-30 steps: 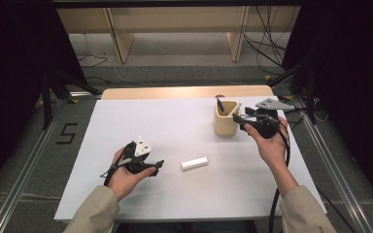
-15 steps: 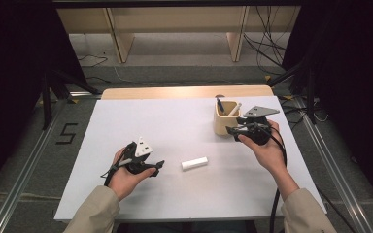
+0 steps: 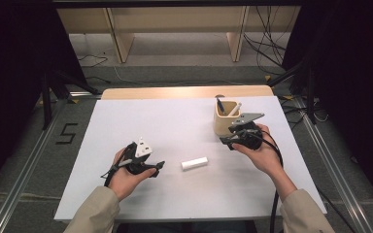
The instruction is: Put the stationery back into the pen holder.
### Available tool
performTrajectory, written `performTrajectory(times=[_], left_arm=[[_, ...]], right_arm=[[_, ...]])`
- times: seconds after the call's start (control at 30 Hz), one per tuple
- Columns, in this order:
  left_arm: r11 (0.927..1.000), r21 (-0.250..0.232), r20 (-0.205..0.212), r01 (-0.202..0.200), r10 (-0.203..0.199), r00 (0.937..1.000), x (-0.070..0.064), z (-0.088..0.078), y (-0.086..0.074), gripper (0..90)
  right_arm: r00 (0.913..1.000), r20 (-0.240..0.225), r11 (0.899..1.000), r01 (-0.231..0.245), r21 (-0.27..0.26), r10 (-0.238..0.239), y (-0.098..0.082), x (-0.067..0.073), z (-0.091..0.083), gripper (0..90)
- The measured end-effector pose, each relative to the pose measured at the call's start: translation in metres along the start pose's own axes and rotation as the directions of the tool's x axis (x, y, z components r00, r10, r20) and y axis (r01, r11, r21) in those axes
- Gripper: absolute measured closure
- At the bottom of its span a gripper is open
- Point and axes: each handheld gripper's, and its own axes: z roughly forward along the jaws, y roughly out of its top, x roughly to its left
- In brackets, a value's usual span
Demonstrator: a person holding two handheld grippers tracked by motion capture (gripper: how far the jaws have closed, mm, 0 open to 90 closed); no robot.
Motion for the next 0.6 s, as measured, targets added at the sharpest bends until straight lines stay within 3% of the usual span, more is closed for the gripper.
performTrajectory(times=[0.33,0.6], left_arm=[[1.0000,0.002,0.011,-0.008,0.008,0.9999,-0.003,0.000,0.000,28.3],[0.9999,0.001,0.023,-0.017,0.017,0.9996,-0.006,0.000,-0.001,28.5]], right_arm=[[0.9993,-0.032,0.999,0.022,0.042,-0.021,-0.001,0.005,0.007,49.1],[0.9903,-0.093,0.990,0.112,0.091,-0.103,0.000,0.016,0.015,50.7]])
